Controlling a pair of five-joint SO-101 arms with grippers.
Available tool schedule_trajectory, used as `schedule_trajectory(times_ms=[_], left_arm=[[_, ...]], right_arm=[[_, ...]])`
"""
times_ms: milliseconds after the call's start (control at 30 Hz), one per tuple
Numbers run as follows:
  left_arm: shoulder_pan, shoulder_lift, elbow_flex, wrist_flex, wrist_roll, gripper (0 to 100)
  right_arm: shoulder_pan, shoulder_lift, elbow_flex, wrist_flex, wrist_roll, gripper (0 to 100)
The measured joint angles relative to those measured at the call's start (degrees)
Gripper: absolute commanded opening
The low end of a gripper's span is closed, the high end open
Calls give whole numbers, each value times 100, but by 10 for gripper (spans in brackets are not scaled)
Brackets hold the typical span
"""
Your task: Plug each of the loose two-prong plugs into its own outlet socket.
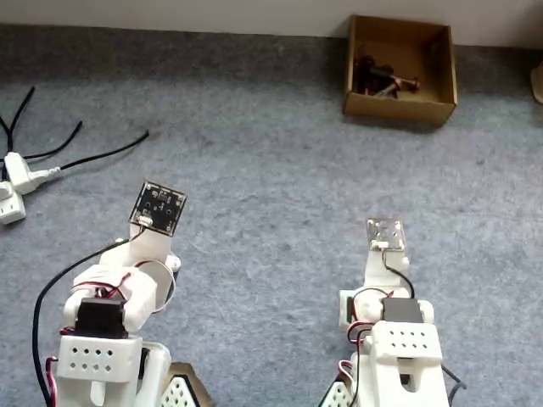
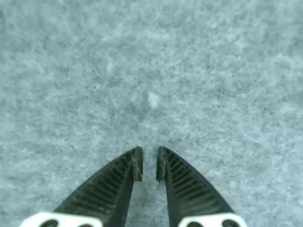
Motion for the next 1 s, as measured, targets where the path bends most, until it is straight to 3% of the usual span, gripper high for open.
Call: schedule_trajectory(times_ms=[1000], left_arm=[[-26,-9,615,-440,0,59]], right_arm=[[0,0,0,0,0,56]])
